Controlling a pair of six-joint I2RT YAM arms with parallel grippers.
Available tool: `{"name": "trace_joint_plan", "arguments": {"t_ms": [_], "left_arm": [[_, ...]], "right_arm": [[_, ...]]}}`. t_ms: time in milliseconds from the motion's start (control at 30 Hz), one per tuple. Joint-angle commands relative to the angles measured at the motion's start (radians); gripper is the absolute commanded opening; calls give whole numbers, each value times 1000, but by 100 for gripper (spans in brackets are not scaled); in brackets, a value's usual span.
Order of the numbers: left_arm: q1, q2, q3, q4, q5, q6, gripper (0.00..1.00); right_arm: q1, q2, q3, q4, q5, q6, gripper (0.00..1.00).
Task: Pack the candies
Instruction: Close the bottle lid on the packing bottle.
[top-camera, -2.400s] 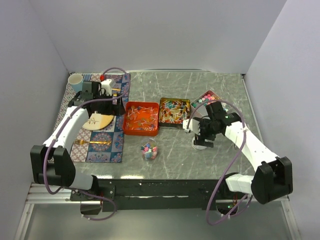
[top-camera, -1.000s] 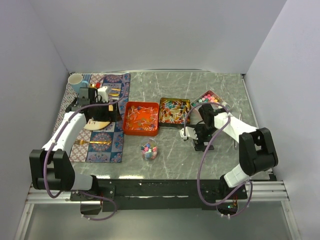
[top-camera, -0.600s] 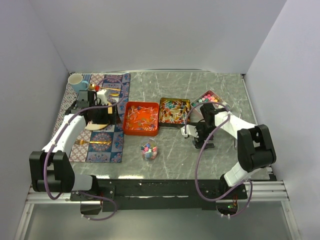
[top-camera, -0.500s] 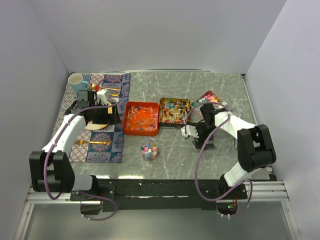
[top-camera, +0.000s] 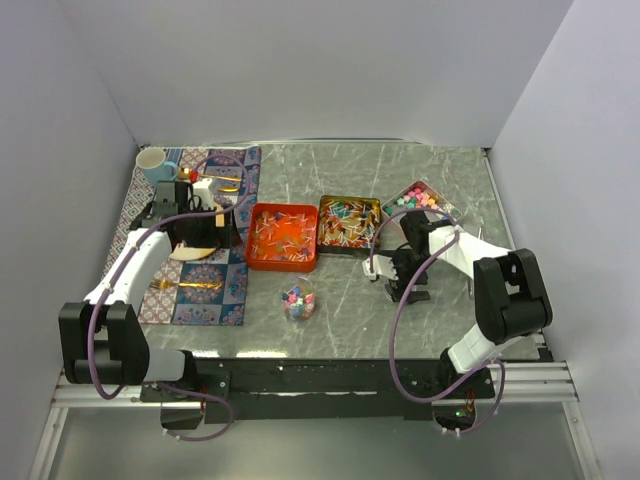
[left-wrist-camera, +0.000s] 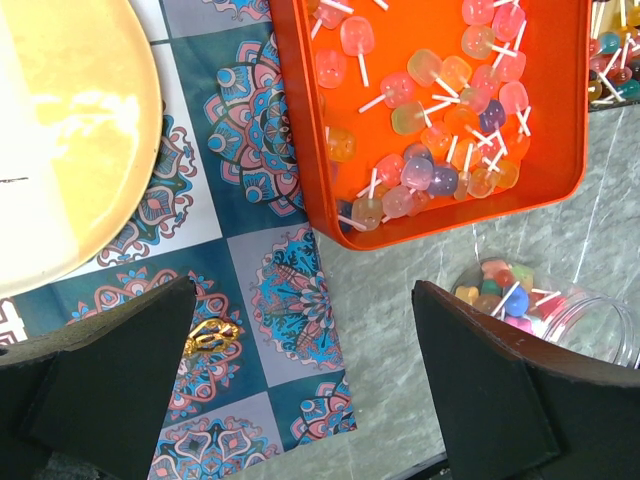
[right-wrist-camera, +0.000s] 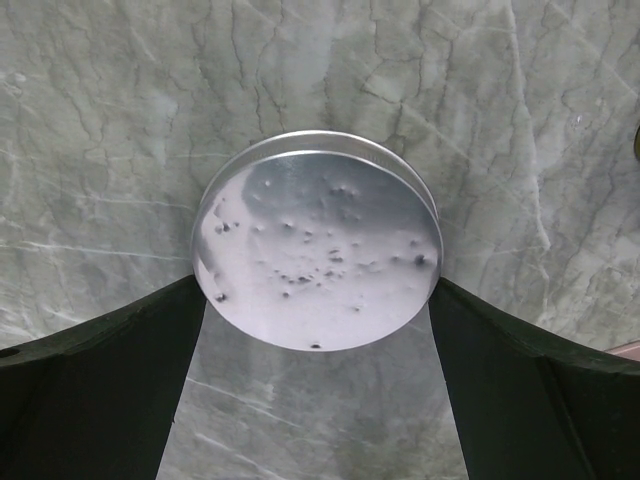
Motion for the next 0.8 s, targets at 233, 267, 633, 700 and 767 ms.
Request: {"name": "trace_joint_plan", "arguments": {"t_ms": [233,267,633,700,767], "left_arm": [[4,-4,-11,41,35,-23,97],[4,-5,-8,39,35,-18,97],[2,1,8,65,64,-27,97],[2,4,20,76,73,-35,97],[2,4,35,82,77,-40,97]], "right_arm": [[42,11,-3,9,-18,3,100],[43,15,-3,7,-17,6,100],[54,-158,95,-174,-31,66,70],[81,-204,138,-247,-32,67,71],[111,-252,207,-289,-37,78,71]]}}
